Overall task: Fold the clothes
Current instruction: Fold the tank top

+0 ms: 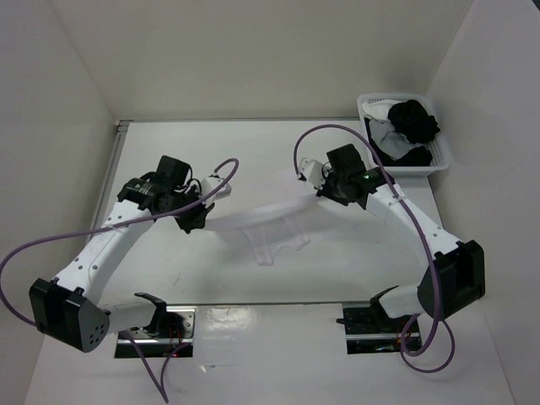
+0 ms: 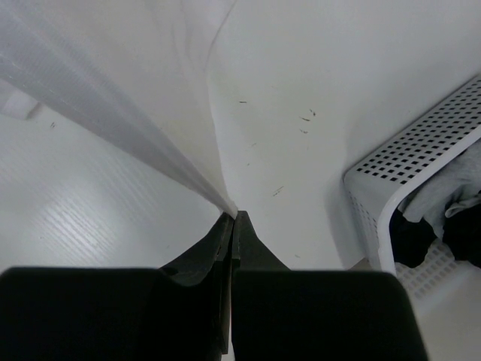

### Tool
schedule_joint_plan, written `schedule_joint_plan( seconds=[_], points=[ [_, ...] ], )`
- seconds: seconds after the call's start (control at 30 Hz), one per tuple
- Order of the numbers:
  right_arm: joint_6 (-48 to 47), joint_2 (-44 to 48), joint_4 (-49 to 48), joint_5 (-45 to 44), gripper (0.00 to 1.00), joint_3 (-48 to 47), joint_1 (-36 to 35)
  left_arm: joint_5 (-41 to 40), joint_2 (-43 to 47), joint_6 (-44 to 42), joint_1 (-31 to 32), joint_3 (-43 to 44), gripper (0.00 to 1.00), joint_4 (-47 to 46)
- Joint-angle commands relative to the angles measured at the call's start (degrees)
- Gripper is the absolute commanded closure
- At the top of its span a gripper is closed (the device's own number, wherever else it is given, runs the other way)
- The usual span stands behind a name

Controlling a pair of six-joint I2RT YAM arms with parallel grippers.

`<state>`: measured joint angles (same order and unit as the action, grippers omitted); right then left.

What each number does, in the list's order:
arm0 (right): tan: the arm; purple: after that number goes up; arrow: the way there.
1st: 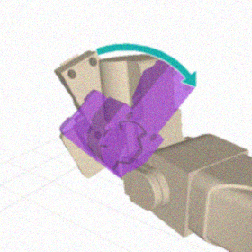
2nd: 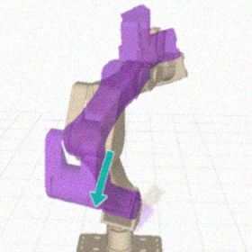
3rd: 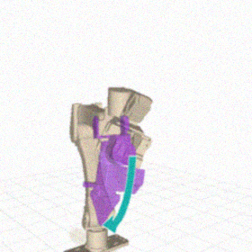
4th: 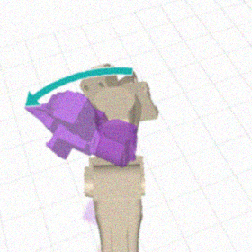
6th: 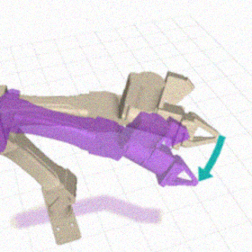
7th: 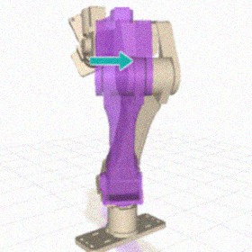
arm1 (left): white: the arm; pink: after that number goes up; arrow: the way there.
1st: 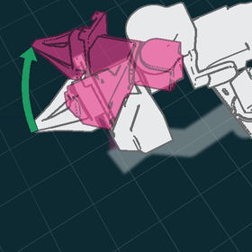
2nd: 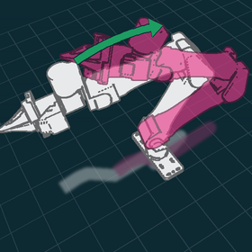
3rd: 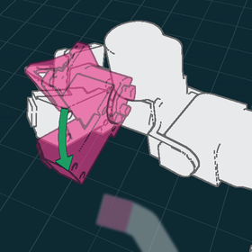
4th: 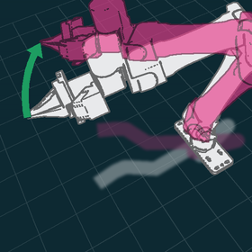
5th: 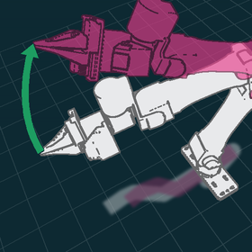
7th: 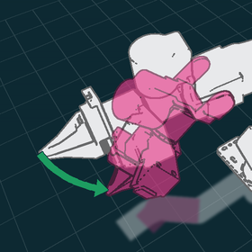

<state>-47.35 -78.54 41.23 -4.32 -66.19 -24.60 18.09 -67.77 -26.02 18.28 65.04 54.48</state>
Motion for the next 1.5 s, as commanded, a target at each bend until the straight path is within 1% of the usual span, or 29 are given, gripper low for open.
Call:
schedule_joint_plan(
  seconds=[0.0,0.23,0.37,0.5,0.57,0.6,0.63,0.7,0.73,0.93,1.13,1.2,1.23,1.27,1.3,1.33,1.37,1.4,1.43,1.47],
  points=[
    [-2.3,0.7,-1.6,-0.7,1.0,1.0,0.2,0.0,-2.5,-1.9,1.0,1.7,1.0,1.0],
    [-3.5,-2.1,-1.6,0.6,1.0,-0.2,2.6,1.8,-8.1,-3.0,5.0,1.7,1.0,1.0],
    [-4.8,-2.7,-1.1,1.2,1.0,0.4,2.6,3.1,-8.6,-3.0,6.2,1.1,1.0,0.3],
    [-5.9,-3.2,2.3,2.6,1.0,0.4,2.6,3.1,-9.1,-3.5,6.9,-0.1,1.0,0.3],
    [-5.9,-3.8,3.2,3.2,0.97,0.4,2.6,3.6,-9.7,-4.0,6.9,-0.1,1.0,0.3],
    [-5.9,-3.8,4.5,3.2,0.91,0.4,2.6,4.1,-9.7,-4.6,7.4,-0.1,0.99,0.3],
    [-6.5,-3.8,4.5,3.7,0.89,0.4,2.6,4.1,-9.7,-4.7,7.4,-0.1,0.96,0.9],
    [-6.5,-3.8,5.0,3.7,0.86,0.4,2.6,4.8,-10.2,-5.3,7.9,-0.1,0.92,1.4],
    [-7.3,-3.8,6.0,3.7,0.84,0.4,2.6,4.8,-10.9,-5.9,7.9,0.4,0.88,2.1],
    [-8.5,-3.8,8.6,3.1,0.83,-0.7,2.6,4.8,-13.7,-6.5,9.7,1.5,0.86,4.0],
    [-9.6,-3.8,11.2,3.7,0.82,-0.7,2.6,4.7,-13.2,-6.5,9.7,2.0,0.86,4.0],
    [-9.0,-3.1,9.4,3.7,0.82,-0.7,2.6,2.1,-11.6,-4.8,9.7,2.0,0.87,1.1],
    [-8.4,-2.6,8.2,3.7,0.8,-0.7,2.6,0.6,-10.6,-2.2,9.7,2.0,0.88,-0.8],
    [-7.6,-2.6,4.9,4.5,0.75,-0.1,2.6,-1.1,-8.4,-0.8,9.7,1.2,0.88,-2.9],
    [-5.3,-2.6,2.8,5.9,0.74,-0.1,3.1,-3.2,-7.2,0.9,9.7,0.5,0.88,-7.9],
    [-4.0,-2.6,1.0,6.8,0.72,-0.1,3.2,-7.8,-6.2,3.9,9.7,-1.2,0.86,-10.5],
    [-2.6,-3.4,-1.7,7.7,0.7,-0.6,3.7,-10.0,-4.6,5.3,9.7,-2.1,0.86,-12.9],
    [-1.2,-5.6,-2.9,8.8,0.63,-1.4,4.4,-12.0,-4.6,6.6,9.7,-2.8,0.85,-16.8],
    [2.0,-7.2,-3.8,10.9,0.63,-2.3,4.4,-15.1,-4.6,7.7,9.1,-2.8,0.85,-18.3],
    [3.6,-9.0,-4.6,11.6,0.62,-4.4,5.2,-16.2,-4.6,9.9,8.3,-3.5,0.83,-19.6]
  ],
)
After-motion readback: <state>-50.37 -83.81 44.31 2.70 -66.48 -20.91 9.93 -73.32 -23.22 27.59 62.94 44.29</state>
